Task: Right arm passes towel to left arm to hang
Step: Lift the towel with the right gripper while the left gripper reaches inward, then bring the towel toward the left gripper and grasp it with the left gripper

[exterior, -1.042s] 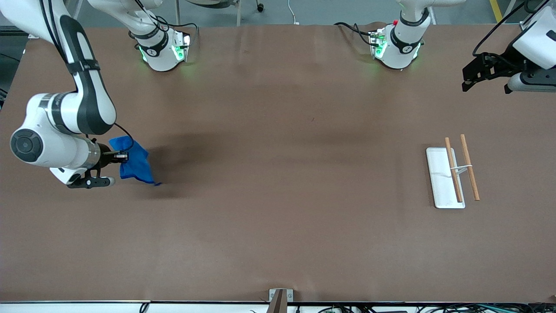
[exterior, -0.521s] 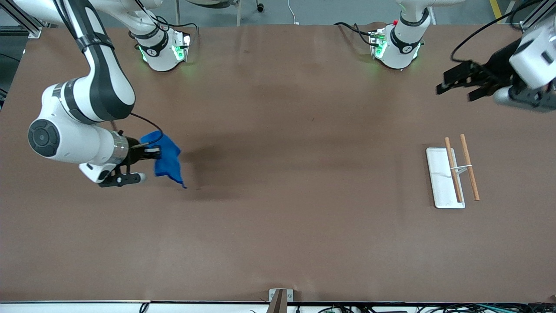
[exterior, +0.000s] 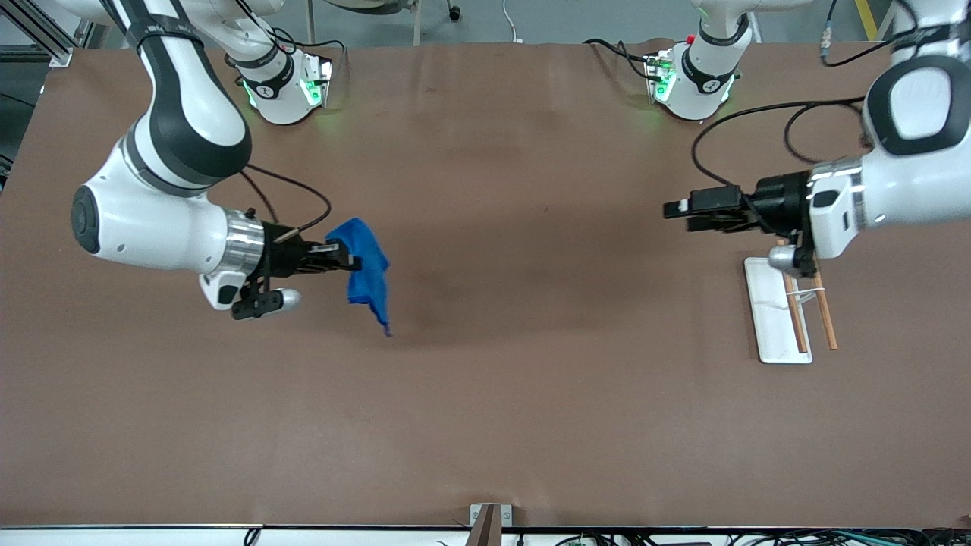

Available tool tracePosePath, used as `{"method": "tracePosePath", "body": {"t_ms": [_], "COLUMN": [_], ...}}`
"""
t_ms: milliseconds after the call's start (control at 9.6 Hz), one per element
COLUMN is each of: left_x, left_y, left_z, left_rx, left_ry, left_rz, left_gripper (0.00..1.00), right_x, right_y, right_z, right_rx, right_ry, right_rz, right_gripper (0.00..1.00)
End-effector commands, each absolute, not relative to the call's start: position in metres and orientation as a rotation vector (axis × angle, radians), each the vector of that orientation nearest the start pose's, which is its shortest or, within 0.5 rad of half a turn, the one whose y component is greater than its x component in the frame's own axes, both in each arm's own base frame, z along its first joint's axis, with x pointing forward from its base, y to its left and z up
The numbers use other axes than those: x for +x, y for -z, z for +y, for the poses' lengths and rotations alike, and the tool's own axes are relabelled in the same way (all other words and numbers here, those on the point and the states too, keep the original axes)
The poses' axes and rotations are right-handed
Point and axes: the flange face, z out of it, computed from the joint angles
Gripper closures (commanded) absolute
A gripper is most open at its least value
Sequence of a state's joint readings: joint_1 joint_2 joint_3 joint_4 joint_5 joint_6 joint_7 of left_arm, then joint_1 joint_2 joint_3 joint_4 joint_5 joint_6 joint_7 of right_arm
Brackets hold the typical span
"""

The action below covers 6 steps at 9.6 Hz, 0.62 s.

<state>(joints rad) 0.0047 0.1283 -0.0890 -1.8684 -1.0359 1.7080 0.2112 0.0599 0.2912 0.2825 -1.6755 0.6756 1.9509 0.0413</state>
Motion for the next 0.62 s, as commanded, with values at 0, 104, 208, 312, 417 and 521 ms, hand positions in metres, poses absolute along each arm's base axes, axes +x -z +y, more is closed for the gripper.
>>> {"method": "tracePosePath", "body": {"t_ms": [0, 104, 208, 312, 417, 521], "left_x": [0.567, 0.563, 0.559, 0.555, 0.550, 0.543], "left_y": [-0.402, -0.376, -0.350, -0.323, -0.295, -0.270], "left_z": [-0.139, -0.158, -0.175, -0.195, -0.216, -0.237], "left_rx": [1.919, 1.811, 1.714, 1.631, 1.548, 1.447], "left_ry": [0.156, 0.126, 0.103, 0.079, 0.058, 0.062], "left_rz": [-0.025, -0.037, -0.027, -0.022, -0.015, 0.002], "left_gripper": [0.00, 0.01, 0.03, 0.04, 0.06, 0.08], "right_x": [0.589, 0.582, 0.578, 0.573, 0.570, 0.564], "right_y": [-0.472, -0.476, -0.478, -0.484, -0.487, -0.492], "right_z": [0.291, 0.313, 0.328, 0.346, 0.358, 0.371], "right_rx": [-2.291, -2.221, -2.165, -2.076, -2.019, -1.957], "right_ry": [-0.197, -0.201, -0.203, -0.213, -0.208, -0.220], "right_rz": [0.071, 0.089, 0.116, 0.164, 0.207, 0.244], "right_gripper": [1.00, 1.00, 1.00, 1.00, 1.00, 1.00]}}
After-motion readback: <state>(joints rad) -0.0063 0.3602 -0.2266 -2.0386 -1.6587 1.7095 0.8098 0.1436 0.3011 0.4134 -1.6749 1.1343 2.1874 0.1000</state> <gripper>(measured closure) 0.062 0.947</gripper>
